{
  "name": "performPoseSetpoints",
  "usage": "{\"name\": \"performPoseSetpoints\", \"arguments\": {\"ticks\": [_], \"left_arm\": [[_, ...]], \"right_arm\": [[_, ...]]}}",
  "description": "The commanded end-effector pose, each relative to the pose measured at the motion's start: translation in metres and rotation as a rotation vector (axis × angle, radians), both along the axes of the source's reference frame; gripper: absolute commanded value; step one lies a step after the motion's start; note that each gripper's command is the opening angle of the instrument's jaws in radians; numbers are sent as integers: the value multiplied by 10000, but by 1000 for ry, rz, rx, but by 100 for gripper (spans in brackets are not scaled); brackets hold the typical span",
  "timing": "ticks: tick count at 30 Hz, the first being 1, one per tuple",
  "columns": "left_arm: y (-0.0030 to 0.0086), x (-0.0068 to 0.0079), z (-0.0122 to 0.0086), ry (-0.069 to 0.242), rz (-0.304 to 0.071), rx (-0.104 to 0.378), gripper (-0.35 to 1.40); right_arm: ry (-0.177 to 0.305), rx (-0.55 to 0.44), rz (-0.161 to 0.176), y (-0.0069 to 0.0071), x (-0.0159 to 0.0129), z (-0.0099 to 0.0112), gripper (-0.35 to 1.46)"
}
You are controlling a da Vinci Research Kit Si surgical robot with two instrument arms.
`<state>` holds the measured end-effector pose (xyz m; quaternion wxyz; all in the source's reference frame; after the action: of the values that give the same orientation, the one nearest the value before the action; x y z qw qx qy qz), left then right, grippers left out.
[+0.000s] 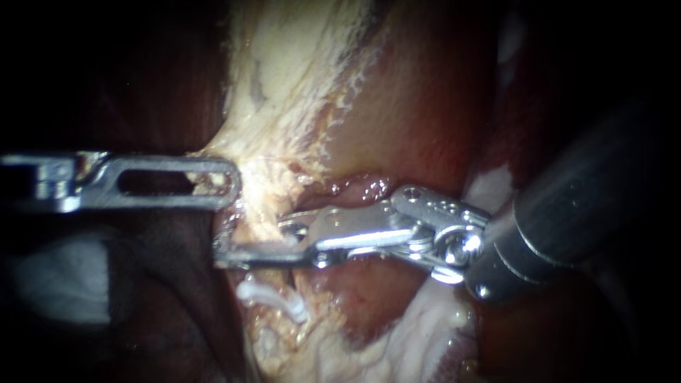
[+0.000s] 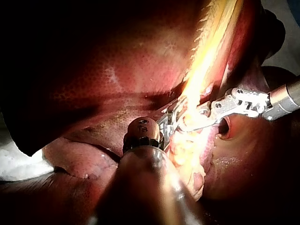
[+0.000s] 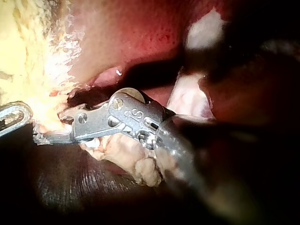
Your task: Going back third clip left tube
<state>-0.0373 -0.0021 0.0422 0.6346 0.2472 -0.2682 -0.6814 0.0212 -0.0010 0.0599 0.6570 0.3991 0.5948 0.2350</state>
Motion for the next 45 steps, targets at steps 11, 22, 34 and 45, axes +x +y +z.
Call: {"name": "performPoseSetpoints", "arguments": {"ticks": [11,22,34,45], "left_arm": [[-1,0,-4,1,-1,0,-35],[-6,-5,-12,6,-7,-1,-35],[-4,2,-15,1,-3,3,-35],[1,10,-9,1,0,2,-35]], "right_arm": [[11,-42,6,-2,19,-4,48],[49,-163,25,5,32,3,55],[27,-254,61,8,-7,23,58],[60,-297,31,1,-73,-3,58]]}}
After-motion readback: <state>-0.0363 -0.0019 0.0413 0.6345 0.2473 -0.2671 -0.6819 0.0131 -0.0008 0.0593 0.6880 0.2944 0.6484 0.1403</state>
